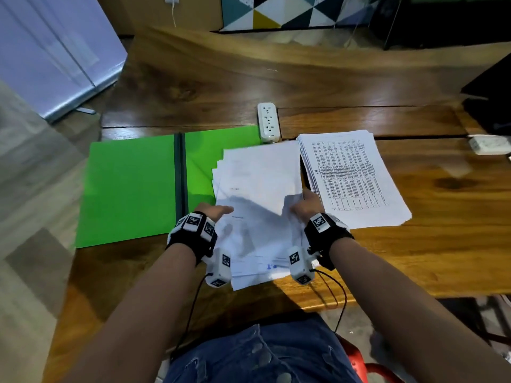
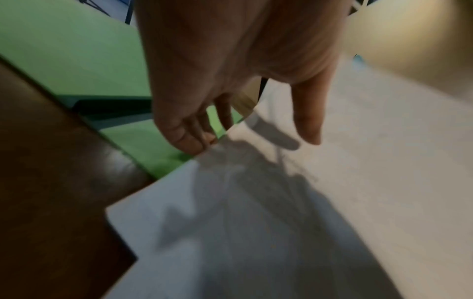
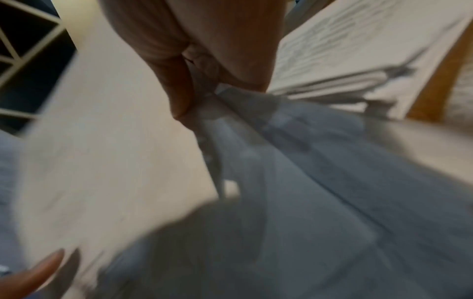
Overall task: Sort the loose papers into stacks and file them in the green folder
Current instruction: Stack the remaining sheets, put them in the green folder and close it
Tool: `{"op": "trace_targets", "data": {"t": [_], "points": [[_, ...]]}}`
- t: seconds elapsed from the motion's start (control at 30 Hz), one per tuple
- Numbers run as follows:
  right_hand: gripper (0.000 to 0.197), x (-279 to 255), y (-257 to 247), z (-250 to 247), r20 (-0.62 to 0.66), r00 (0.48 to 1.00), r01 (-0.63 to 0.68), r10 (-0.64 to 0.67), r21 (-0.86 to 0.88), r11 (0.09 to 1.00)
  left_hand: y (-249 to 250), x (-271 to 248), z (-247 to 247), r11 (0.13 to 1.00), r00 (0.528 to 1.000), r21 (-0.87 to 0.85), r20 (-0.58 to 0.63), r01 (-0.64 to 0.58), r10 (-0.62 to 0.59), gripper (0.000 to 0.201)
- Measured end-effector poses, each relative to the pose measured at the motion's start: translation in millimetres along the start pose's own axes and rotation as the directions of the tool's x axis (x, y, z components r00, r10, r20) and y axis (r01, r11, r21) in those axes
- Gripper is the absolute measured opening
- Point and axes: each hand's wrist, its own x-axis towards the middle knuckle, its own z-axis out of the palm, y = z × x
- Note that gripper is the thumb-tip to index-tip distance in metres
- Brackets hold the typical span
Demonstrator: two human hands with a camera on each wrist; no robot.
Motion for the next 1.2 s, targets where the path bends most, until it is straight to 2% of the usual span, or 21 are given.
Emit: {"op": "trace_targets", "data": {"t": [0.1,0.13,0.2,0.27,0.3,0.37,0.4,0.43,0.5,0.57,0.67,0.73,0.8,0.9,0.97,1.03,1.1,1.2], "points": [[0.031,-13,-25,-18,-0.016,0.993,0.12,-0.12,0.263,0.957,-3,25,-3,0.951,0.99,-0.275,-0.064,-0.14,0.127,0.108],[0.036,-14,-32,-25,-0.028,0.989,0.145,-0.144,0.307,0.941,7,13,-6,0.915,0.98,-0.351,-0.082,-0.201,0.184,0.102],[0.04,-12,-48,-35,-0.06,0.978,0.208,-0.2,0.33,0.921,35,-27,-14,0.86,0.949,-0.4,-0.11,-0.315,0.296,0.064],[0.035,-13,-66,-47,-0.125,0.958,0.287,-0.259,0.352,0.891,58,-43,-16,0.78,0.869,-0.385,-0.256,-0.494,0.424,0.044],[0.031,-13,-72,-50,-0.165,0.943,0.332,-0.29,0.374,0.866,67,-49,-15,0.709,0.814,-0.402,-0.341,-0.579,0.471,0.04],[0.02,-15,-79,-55,-0.176,0.928,0.373,-0.329,0.448,0.813,73,-57,-10,0.627,0.747,-0.415,-0.457,-0.659,0.483,0.042],[0.026,-15,-79,-54,-0.155,0.926,0.375,-0.344,0.476,0.795,72,-58,-7,0.618,0.738,-0.413,-0.469,-0.669,0.485,0.046],[0.041,-13,-75,-51,-0.134,0.927,0.37,-0.35,0.481,0.795,70,-60,-3,0.618,0.732,-0.401,-0.464,-0.676,0.499,0.05],[0.066,-15,-67,-44,-0.127,0.932,0.361,-0.34,0.443,0.821,63,-64,8,0.642,0.735,-0.365,-0.422,-0.674,0.532,0.055],[0.074,-10,-58,-37,-0.147,0.931,0.365,-0.335,0.437,0.822,57,-62,20,0.681,0.763,-0.352,-0.39,-0.641,0.516,0.066],[0.071,-6,-59,-33,-0.144,0.934,0.358,-0.328,0.403,0.842,54,-55,30,0.741,0.837,-0.402,-0.365,-0.537,0.408,0.077],[0.06,-3,-62,-29,-0.126,0.934,0.356,-0.334,0.269,0.895,55,-51,34,0.77,0.871,-0.433,-0.371,-0.469,0.322,0.079],[0.046,1,-66,-28,-0.133,0.935,0.344,-0.329,0.121,0.931,60,-50,39,0.787,0.855,-0.394,-0.42,-0.474,0.305,0.066],[0.031,9,-76,-40,-0.189,0.928,0.347,-0.322,0.117,0.93,84,-56,45,0.831,0.781,-0.239,-0.538,-0.503,0.318,0.037],[0.022,19,-83,-62,-0.238,0.927,0.328,-0.291,0.135,0.935,107,-60,53,0.836,0.745,-0.161,-0.561,-0.525,0.36,0.031],[0.025,30,-86,-92,-0.258,0.93,0.293,-0.26,0.099,0.951,129,-65,66,0.861,0.741,-0.061,-0.543,-0.504,0.395,0.031],[0.038,39,-83,-128,-0.247,0.948,0.221,-0.202,0.051,0.974,147,-64,88,0.892,0.791,0.024,-0.453,-0.451,0.412,0.037],[0.052,59,-58,-170,-0.225,0.97,0.071,-0.087,-0.08,0.994,159,-56,130,0.921,0.899,0.085,-0.199,-0.38,0.39,0.044]]}}
